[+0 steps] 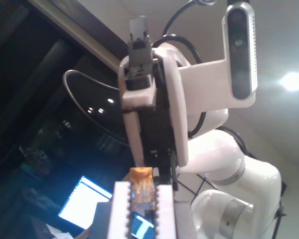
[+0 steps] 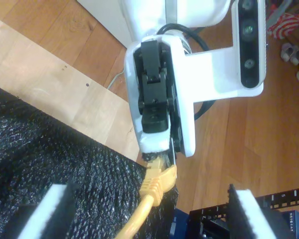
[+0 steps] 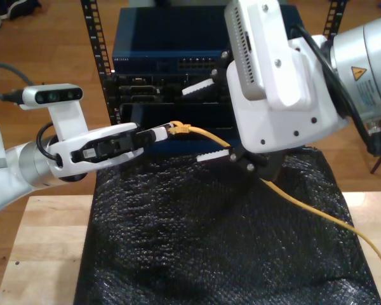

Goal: Grab the cable and plug it in

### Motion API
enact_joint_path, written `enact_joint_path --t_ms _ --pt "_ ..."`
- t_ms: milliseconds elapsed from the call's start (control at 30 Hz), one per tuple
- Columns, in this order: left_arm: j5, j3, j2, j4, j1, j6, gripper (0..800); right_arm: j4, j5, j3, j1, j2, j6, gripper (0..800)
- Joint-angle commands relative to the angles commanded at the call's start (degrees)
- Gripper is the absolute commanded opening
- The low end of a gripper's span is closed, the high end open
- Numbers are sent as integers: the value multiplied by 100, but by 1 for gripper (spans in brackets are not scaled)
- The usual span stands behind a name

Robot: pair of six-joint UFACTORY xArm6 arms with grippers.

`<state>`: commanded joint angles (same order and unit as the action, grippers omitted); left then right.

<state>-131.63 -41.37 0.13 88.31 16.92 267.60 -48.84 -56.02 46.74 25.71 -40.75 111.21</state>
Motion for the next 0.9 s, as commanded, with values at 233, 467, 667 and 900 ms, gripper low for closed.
enact_joint_path --t_ms 233,467,667,900 --pt "-123 -9 79 -9 -9 413 2 -9 105 0 0 0 0 614" --pt "-158 -9 105 -18 -9 624 2 -9 123 0 35 9 0 598" --pt "-158 -9 105 -26 -9 695 2 -9 273 -18 149 26 0 573" --pt "-167 -9 149 -26 -18 747 3 0 422 -44 299 70 0 510"
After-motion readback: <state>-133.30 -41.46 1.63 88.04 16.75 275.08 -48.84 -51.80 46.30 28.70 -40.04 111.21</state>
